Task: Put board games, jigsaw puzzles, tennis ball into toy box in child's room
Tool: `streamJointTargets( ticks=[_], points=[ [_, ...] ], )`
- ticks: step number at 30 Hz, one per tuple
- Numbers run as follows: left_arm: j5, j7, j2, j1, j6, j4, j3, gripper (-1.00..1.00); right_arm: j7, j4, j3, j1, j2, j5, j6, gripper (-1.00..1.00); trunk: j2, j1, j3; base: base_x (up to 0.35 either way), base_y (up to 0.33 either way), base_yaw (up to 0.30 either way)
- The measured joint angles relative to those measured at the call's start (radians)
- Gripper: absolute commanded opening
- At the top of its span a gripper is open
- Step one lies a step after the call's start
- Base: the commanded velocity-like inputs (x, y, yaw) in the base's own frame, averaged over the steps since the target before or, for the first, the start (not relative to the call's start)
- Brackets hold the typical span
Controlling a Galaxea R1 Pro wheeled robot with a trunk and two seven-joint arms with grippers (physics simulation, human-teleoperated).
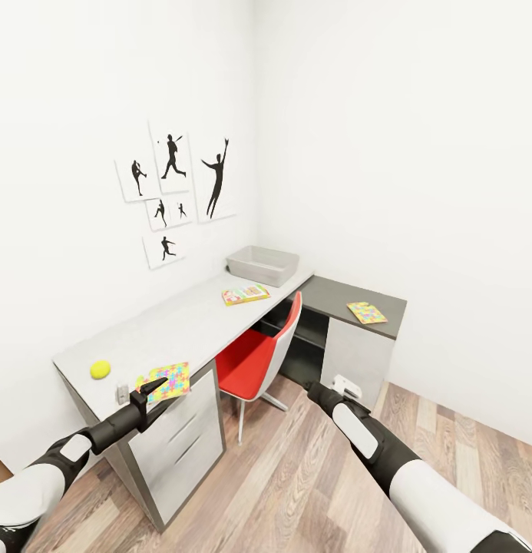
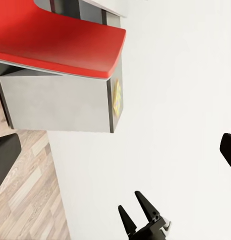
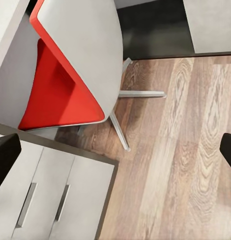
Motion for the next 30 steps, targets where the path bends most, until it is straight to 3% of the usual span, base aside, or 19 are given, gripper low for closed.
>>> streamJointTargets(
  ticks=[19,30],
  points=[
    [0.002,-0.001,0.0,0.0,-0.001,0.0,0.0,1.0,0.0,0.0,0.001,0.0,0.001,0.001,-0.001,1.0,0.0,0.0,0.0,0.0,-0.035,0.0],
    [0.002,-0.001,0.001,0.001,-0.001,0.0,0.001,1.0,0.0,-0.001,0.007,0.0,0.017,0.0,-0.002,1.0,0.0,0.0,0.0,0.0,-0.067,0.0]
  ],
)
